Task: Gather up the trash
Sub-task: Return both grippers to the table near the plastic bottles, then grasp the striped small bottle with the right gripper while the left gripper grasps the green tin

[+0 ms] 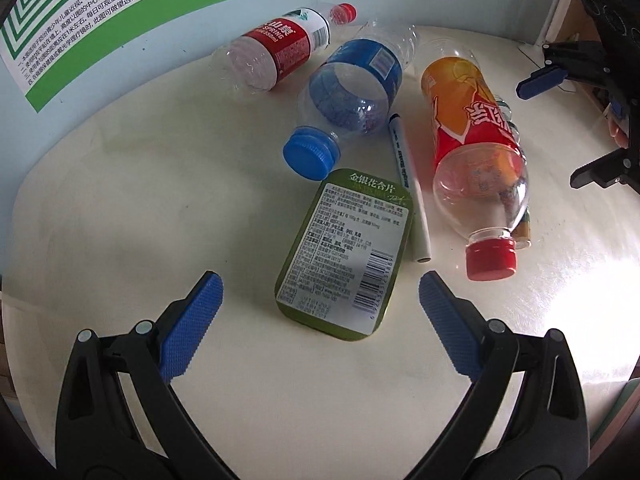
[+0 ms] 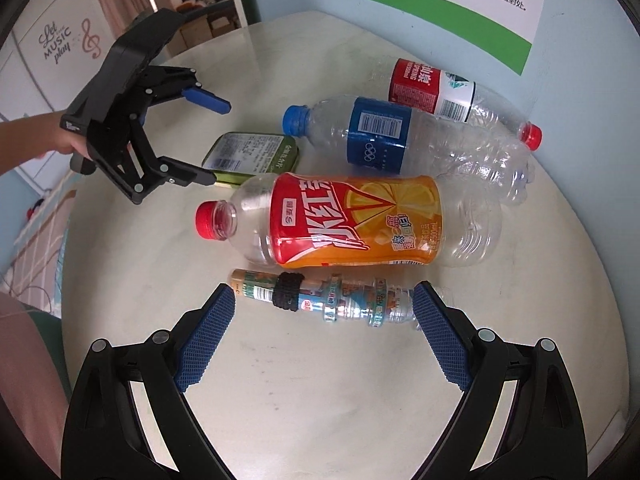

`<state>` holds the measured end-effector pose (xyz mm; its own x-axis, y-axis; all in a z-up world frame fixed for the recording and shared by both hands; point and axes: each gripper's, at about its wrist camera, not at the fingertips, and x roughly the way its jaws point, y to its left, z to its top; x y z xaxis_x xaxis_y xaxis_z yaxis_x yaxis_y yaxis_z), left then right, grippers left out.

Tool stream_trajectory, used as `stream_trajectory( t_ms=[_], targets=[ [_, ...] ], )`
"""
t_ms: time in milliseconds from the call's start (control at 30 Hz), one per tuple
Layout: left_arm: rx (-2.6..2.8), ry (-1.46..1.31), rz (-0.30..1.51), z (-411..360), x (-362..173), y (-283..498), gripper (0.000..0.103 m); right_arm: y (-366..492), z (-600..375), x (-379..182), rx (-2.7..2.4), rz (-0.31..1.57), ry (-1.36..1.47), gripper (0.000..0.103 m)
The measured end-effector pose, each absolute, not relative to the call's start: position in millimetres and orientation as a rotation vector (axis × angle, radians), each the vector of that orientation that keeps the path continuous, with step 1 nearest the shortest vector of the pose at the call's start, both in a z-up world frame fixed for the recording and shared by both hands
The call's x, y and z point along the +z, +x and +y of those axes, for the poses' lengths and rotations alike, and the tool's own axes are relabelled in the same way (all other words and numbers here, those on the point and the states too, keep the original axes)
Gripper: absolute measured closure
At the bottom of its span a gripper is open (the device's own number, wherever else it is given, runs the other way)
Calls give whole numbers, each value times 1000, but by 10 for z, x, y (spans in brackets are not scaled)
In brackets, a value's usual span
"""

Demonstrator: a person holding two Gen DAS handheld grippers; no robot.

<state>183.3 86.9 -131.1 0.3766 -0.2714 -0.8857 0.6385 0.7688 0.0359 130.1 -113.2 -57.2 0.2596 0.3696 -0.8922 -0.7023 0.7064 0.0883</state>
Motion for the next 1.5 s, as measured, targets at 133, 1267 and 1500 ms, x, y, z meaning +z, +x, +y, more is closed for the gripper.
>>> stream_trajectory(
  t_ms=[133, 1267, 1500],
  targets=[
    [-610, 415, 1055, 831, -1383, 1914, 7, 1353, -1134, -682, 780, 1092, -433, 13],
    [-667, 379, 1089, 726, -1458, 1975, 42, 1367, -1015, -1044, 952, 1122, -640, 55],
    [-619, 366, 1111, 908, -1435, 1774, 42, 1195, -1056, -947, 939, 1173, -575, 55]
  ],
)
